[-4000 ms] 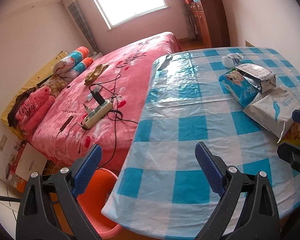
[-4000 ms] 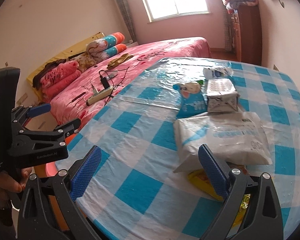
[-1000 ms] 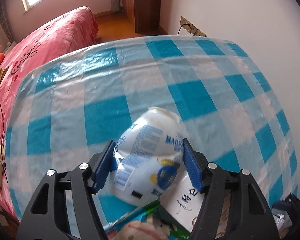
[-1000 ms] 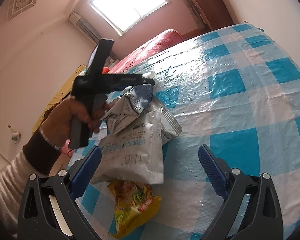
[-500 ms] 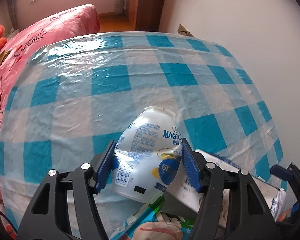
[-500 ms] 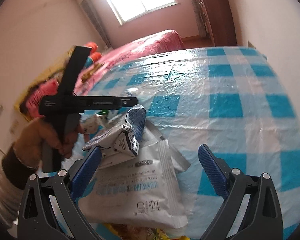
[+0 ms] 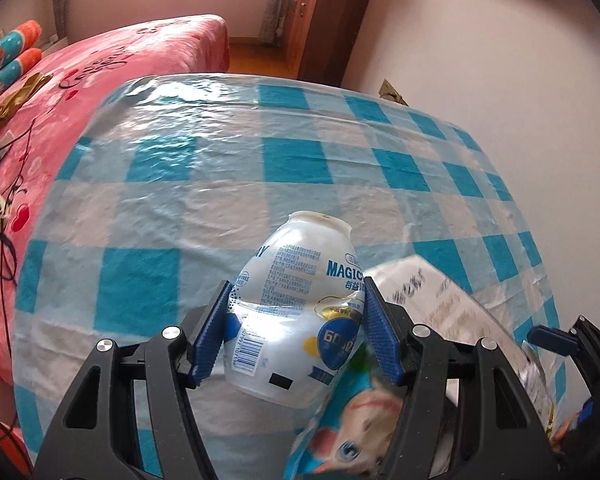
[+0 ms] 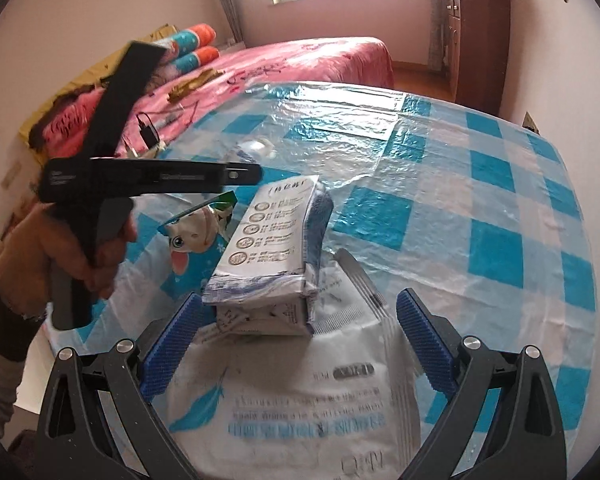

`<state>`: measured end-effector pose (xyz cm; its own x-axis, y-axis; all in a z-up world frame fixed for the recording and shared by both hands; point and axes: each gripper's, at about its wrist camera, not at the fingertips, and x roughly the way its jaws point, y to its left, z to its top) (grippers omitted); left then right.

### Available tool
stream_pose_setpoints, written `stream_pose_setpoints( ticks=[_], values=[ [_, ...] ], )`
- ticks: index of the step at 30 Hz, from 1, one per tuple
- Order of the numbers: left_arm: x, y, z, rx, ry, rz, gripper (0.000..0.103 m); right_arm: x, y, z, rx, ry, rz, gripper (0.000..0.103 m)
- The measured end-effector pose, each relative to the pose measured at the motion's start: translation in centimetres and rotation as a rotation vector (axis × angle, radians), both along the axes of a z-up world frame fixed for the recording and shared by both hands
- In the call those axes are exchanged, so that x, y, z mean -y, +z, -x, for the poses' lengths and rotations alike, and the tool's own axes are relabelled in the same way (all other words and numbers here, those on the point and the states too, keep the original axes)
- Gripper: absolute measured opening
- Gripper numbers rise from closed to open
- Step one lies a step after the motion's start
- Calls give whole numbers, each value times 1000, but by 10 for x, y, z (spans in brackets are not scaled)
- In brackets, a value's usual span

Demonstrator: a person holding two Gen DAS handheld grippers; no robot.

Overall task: Collect trash
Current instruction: 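Grasp the white milk carton with the right gripper while the left holds the bottle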

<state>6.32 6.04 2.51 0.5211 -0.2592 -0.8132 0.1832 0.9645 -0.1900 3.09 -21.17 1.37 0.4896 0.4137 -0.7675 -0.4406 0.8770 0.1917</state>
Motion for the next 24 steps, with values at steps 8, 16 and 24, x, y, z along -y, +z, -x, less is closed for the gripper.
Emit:
stream_pose_setpoints(
  ticks=[8, 16, 24],
  values=[
    [-30, 5, 24, 39, 32, 25, 65, -21, -5, -19, -22, 18, 46, 96],
    [-55, 9, 54, 66, 67, 58, 65, -35, -10, -21, 10, -6, 120, 94],
    [-78, 10, 86, 90, 95, 54, 65, -40, -13, -19, 34, -28, 173, 67]
  ],
)
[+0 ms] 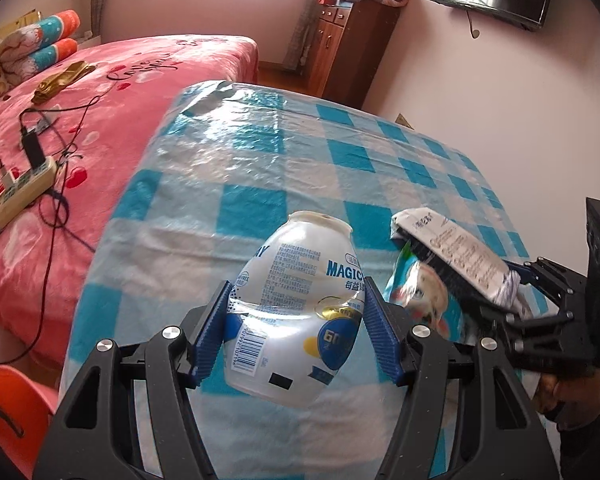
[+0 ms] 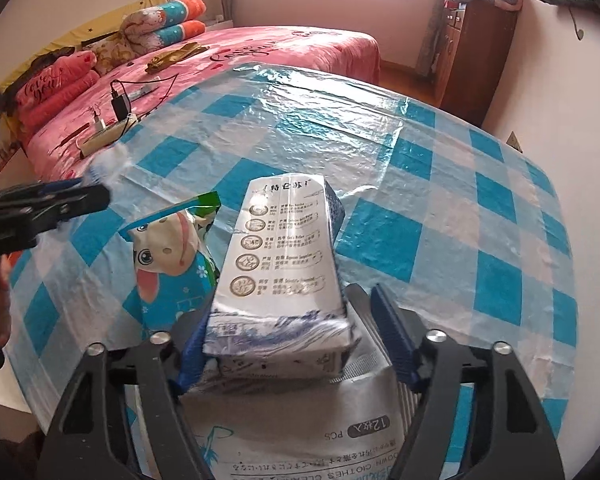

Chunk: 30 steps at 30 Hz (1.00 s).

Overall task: Collect trash
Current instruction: 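Grasp the white milk carton with the right gripper while the left holds the bottle, then carry the bottle and milk carton in both grippers toward the orange bucket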

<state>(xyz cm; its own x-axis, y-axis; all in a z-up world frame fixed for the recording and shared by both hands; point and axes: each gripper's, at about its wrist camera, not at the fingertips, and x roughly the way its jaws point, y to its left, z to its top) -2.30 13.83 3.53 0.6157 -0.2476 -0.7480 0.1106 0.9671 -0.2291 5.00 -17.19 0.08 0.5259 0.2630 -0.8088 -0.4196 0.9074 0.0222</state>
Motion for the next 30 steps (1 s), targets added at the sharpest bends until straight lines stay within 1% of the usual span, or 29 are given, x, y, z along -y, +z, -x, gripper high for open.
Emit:
stream_pose_setpoints(
  ticks=[1, 3, 5, 8, 11, 16, 22, 24, 30],
  values=[
    [-2, 0, 3, 1, 3, -3, 65, 1, -1, 0, -2, -6, -1, 61],
    [-7, -2, 9, 0, 10, -7, 65, 3, -3, 0, -8, -18, -1, 59],
    [-13, -3, 16, -6, 14, 6, 65, 4, -3, 1, -5, -21, -8, 59],
    [-16, -4, 25, -4, 21, 0, 65, 4, -1, 4, 7, -25, 1, 58],
    [-21, -5, 35, -6, 23, 18, 65, 6, 2, 8, 31, -32, -1, 58],
    [-25, -8, 47, -9, 26, 19, 65, 6, 10, 18, 74, -39, 5, 58],
    [-32, -7, 62, -7, 44, 20, 65, 8, 27, 33, 141, -60, 12, 58],
    [-33, -5, 68, -2, 49, 8, 65, 10, 33, 38, 157, -62, 7, 58],
    [-45, 0, 86, 11, 69, 10, 65, 9, 51, 53, 203, -65, 5, 58]
  ],
)
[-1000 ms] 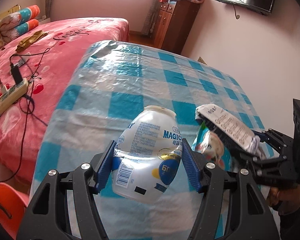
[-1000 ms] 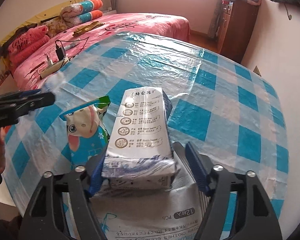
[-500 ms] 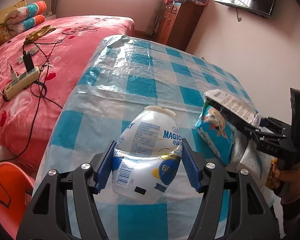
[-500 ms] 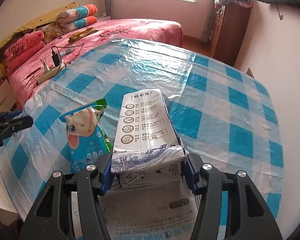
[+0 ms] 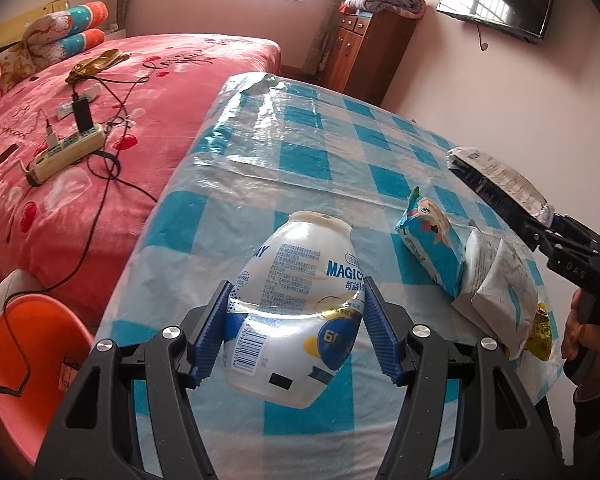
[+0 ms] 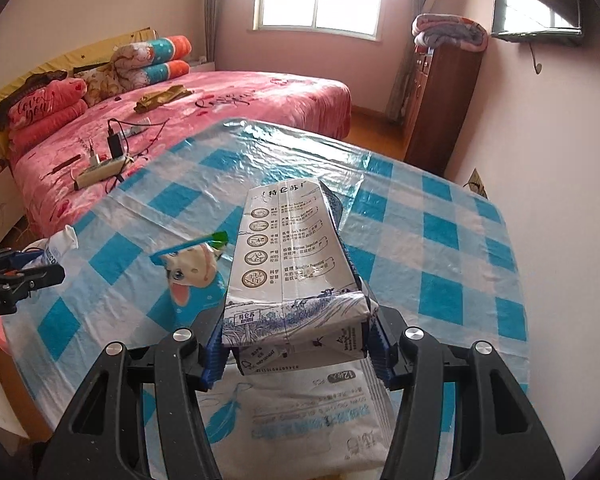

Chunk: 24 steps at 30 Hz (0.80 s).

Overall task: Collect trash
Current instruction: 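Carry the bottle and milk carton in both grippers toward the orange bucket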

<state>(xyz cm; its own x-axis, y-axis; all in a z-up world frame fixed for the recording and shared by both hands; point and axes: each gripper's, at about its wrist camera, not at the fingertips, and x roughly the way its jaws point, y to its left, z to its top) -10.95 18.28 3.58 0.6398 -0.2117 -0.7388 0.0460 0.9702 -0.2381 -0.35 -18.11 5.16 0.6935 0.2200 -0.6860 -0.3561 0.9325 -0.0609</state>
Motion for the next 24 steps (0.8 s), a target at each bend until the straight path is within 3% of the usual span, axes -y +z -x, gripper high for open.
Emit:
stream_pose_setpoints(
  ticks=[13, 24],
  values=[
    [-40, 18, 40, 44, 95, -28, 65, -42, 28, 43, 18, 138, -58, 58],
    [-121, 18, 88, 40, 289, -61, 65, -148, 30, 79, -28, 428, -58, 58]
  ],
)
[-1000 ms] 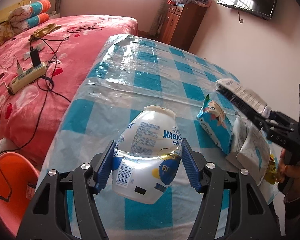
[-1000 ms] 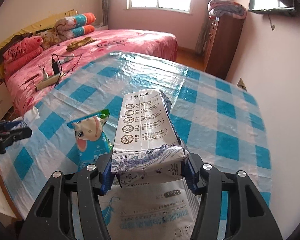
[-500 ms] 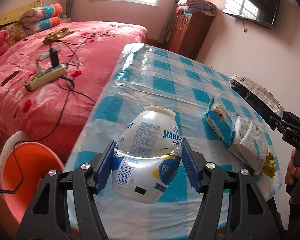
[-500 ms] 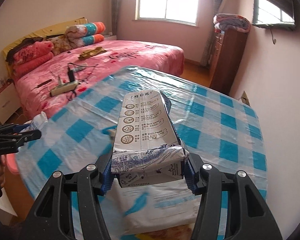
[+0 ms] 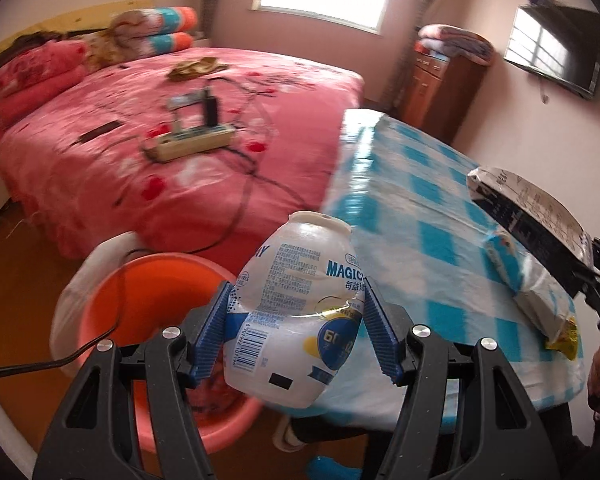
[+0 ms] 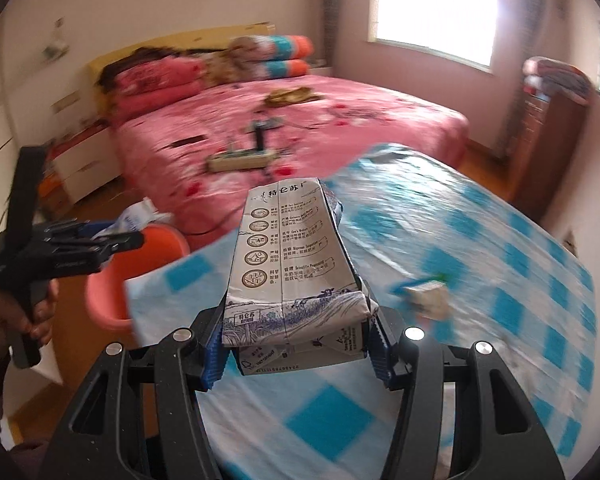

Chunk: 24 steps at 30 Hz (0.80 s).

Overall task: Collect trash
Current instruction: 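Carry the bottle and milk carton in both grippers toward the orange bucket, then open both grippers over the orange bucket to drop the items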

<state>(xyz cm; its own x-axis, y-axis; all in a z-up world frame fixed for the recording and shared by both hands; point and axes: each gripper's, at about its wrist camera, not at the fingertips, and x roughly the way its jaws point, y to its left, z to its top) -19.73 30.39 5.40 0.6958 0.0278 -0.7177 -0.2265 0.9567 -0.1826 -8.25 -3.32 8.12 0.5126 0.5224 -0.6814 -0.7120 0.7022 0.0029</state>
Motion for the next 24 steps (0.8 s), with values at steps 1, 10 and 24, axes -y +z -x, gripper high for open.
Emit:
stream_pose_setpoints(
  ticks=[1, 10, 24],
  values=[
    [-8, -2, 4, -4, 20, 1, 65, -10, -1, 3, -1, 25, 6, 58],
    [-67, -24, 31, -46, 176, 20, 65, -109, -24, 30, -40, 259, 62, 58],
    [-113, -53, 44, -108, 328, 17, 81, -216, -71, 57, -13, 441, 178, 68]
  ],
)
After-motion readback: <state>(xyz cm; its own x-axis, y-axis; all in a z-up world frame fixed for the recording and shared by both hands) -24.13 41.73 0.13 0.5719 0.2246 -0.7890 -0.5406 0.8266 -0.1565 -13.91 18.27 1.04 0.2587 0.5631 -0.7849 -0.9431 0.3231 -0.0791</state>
